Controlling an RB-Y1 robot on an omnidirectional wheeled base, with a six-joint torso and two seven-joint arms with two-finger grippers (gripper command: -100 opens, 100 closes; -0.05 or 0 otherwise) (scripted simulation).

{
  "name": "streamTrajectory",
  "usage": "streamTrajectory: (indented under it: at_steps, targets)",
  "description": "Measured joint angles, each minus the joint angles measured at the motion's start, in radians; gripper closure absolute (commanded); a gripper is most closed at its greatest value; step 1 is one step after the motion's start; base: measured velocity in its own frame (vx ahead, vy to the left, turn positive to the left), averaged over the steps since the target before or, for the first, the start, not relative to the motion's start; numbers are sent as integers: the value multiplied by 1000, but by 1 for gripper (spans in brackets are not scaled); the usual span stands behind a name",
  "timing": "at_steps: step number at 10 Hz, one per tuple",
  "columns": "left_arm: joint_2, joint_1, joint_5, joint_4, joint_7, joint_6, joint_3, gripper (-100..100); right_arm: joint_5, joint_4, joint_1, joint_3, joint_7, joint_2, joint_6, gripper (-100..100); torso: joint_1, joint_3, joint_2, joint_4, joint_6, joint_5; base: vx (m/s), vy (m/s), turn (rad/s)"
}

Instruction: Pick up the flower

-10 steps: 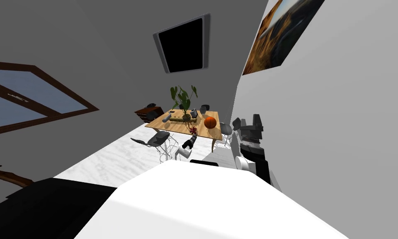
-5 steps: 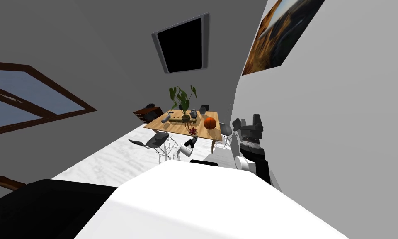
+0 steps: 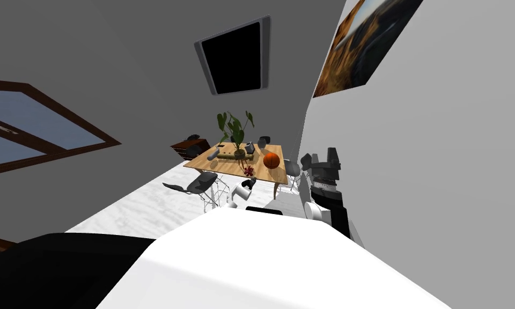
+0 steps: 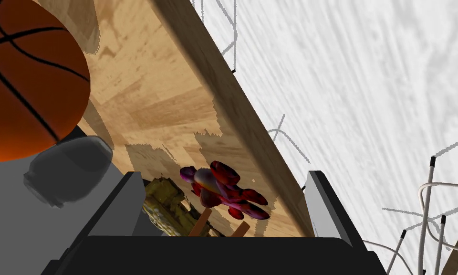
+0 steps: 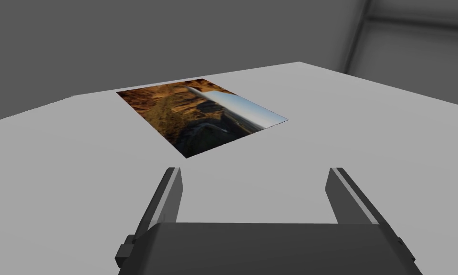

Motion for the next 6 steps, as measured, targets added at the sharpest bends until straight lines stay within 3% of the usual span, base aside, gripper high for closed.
streamTrajectory:
  at_steps: [6]
  targets:
    - [-3, -72, 12, 68, -39, 141, -4, -100, 0, 0, 0, 0, 0, 0, 0, 0, 1, 0, 0, 0, 0, 0, 65, 9, -19]
